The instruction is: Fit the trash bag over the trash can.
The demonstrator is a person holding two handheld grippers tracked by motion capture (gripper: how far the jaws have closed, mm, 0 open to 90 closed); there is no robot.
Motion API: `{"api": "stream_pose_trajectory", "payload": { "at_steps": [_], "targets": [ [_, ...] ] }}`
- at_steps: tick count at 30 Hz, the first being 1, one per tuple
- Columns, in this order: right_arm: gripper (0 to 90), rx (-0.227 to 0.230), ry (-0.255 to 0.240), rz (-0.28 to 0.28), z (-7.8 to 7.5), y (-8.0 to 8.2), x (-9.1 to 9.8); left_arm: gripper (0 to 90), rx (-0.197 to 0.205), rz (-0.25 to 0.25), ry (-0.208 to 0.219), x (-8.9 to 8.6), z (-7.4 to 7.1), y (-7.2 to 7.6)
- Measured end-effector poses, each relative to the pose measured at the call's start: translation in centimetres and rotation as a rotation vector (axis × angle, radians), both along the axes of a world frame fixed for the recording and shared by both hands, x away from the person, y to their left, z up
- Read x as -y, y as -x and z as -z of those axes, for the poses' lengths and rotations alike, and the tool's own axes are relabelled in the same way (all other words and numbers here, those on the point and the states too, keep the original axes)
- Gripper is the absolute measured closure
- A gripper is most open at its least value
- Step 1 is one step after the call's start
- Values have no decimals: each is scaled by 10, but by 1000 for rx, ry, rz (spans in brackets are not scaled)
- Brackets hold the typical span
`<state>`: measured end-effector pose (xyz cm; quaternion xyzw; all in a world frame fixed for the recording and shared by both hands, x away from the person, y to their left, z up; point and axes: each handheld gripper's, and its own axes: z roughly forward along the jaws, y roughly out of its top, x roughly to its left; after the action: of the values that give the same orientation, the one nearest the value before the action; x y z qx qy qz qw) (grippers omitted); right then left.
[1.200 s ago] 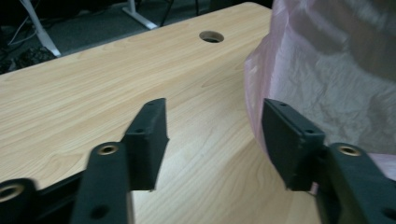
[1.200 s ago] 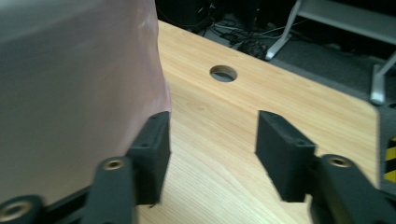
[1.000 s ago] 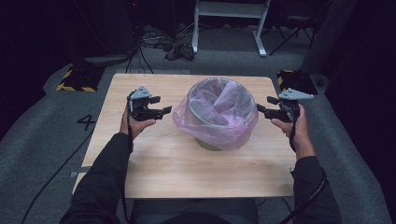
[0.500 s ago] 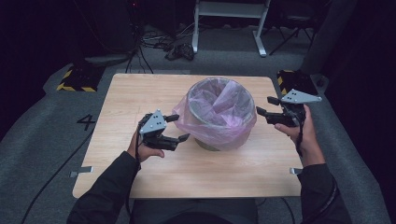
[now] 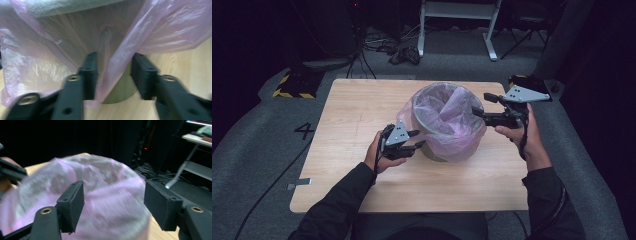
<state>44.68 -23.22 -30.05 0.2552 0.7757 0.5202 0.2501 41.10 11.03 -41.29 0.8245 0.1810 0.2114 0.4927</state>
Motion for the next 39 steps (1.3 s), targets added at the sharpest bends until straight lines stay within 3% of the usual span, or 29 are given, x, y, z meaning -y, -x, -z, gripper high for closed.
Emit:
{"api": "stream_pose_trajectory", "payload": {
  "at_steps": [3, 8, 11, 13, 17, 21, 23, 25, 27, 28, 29, 31, 32, 35, 39],
  "targets": [
    [313, -26, 19, -24, -5, -8, -15, 793, -14, 3, -18, 1, 6, -7],
    [299, -138, 105, -50, -1, -27, -40, 893, -41, 1, -48, 0, 16, -16],
    [285, -193, 152, -65, 5, -35, -52, 899, -58, -4, -57, -1, 23, -20],
    [275, -217, 175, -73, 11, -41, -59, 899, -50, -7, -103, -1, 26, -21],
    [271, -235, 186, -81, 15, -44, -63, 899, -62, -22, -141, -4, 34, -22],
    [269, -256, 231, -73, 21, -48, -65, 893, -61, -21, -179, -5, 42, -20],
    [267, -266, 252, -83, 22, -49, -65, 841, -63, -21, -192, -5, 45, -18],
    [265, -275, 269, -82, 23, -50, -65, 775, -59, -28, -178, -7, 46, -16],
    [262, -290, 274, -87, 24, -51, -65, 567, -88, -46, -152, -10, 44, -14],
    [262, -286, 275, -80, 24, -51, -65, 360, -103, -46, -136, -11, 44, -13],
    [262, -286, 275, -80, 24, -51, -65, 360, -119, -44, -114, -14, 42, -11],
    [262, -284, 263, -77, 23, -51, -63, 219, -136, -44, -79, -21, 40, -2],
    [262, -279, 255, -75, 22, -51, -62, 180, -141, -44, -69, -24, 39, 1],
    [260, -276, 240, -72, 20, -52, -60, 172, -155, -55, -13, -38, 34, 13],
    [252, -267, 258, -58, 22, -52, -63, 173, -119, -81, 141, -59, 15, 32]
  ]
}}
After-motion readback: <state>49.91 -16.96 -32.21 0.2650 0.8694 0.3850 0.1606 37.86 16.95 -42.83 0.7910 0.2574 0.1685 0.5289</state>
